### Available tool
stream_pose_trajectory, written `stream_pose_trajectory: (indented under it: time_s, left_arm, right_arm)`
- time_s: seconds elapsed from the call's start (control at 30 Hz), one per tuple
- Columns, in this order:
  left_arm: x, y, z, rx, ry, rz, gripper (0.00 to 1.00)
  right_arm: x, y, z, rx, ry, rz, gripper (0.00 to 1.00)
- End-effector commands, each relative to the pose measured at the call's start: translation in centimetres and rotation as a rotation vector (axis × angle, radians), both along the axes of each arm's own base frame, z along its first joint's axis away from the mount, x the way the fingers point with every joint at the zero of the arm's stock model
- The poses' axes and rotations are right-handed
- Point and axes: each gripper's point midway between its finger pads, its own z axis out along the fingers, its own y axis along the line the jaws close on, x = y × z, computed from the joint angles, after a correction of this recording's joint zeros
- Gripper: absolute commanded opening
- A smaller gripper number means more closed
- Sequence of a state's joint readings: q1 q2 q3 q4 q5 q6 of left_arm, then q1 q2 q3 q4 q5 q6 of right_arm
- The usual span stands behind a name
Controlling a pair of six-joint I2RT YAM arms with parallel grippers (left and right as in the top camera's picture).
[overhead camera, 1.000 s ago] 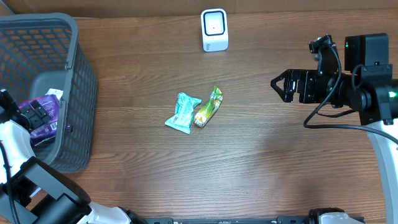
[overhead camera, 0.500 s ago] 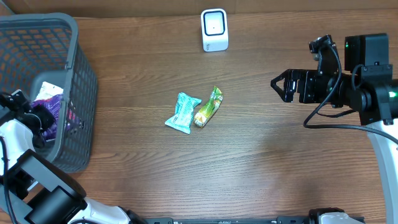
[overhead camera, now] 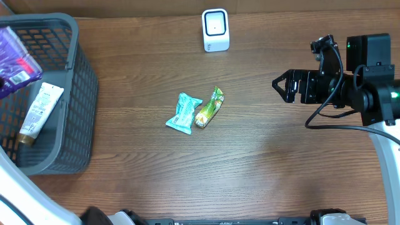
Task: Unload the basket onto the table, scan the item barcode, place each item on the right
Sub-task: 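Carry the purple pack out and set it right of the juice box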
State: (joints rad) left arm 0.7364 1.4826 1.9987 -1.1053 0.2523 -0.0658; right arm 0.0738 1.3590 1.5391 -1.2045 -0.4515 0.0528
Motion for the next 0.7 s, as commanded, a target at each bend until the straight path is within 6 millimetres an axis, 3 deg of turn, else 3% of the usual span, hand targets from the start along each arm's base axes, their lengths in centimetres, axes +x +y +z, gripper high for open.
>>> stream_pose_trajectory:
  time_s: [0.0, 0.07, 0.13, 0.23, 0.37, 0.4, 0.43, 0.53, 0.67]
  left_arm:
    - [0.6, -9.0, 2.6, -0.098, -0.089, -0.247, 0.04]
    - [1.2, -13.9, 0.8, -0.153, -0.008, -0.373, 0.04]
    - [1.8, -16.9, -0.9, -0.183, 0.058, -0.455, 0.04]
    - [3.7, -22.8, -6.8, -0.228, 0.249, -0.588, 0.04]
    - [4.5, -26.3, -13.2, -0.272, 0.443, -0.617, 0.04]
    - [4.9, -28.5, -16.2, -0.311, 0.516, -0.660, 0.04]
    - [5.2, -30.0, -17.8, -0.331, 0.548, -0.700, 0.04]
    - [6.0, -34.4, -21.1, -0.384, 0.591, -0.805, 0.04]
    - [7.1, -41.8, -24.9, -0.454, 0.611, -0.929, 0.04]
  right_arm:
    - [0.2, 0.1, 0.9, -0.001, -0.026, 0.001, 1.00]
    - [0.2, 0.1, 0.9, -0.001, -0.027, 0.001, 1.00]
    - [0.2, 0.1, 0.9, -0.001, -0.027, 0.002, 1.00]
    - [0.2, 0.1, 0.9, -0.002, -0.026, 0.001, 1.00]
    - [0.2, 0.1, 0.8, -0.002, -0.022, 0.001, 1.00]
    - [0.2, 0.1, 0.8, -0.002, -0.022, 0.001, 1.00]
    - [0.2, 0.1, 0.8, -0.002, -0.023, 0.001, 1.00]
    - [0.2, 0.1, 0.8, -0.002, -0.024, 0.001, 1.00]
    - [0.2, 0.1, 0.9, -0.002, -0.026, 0.001, 1.00]
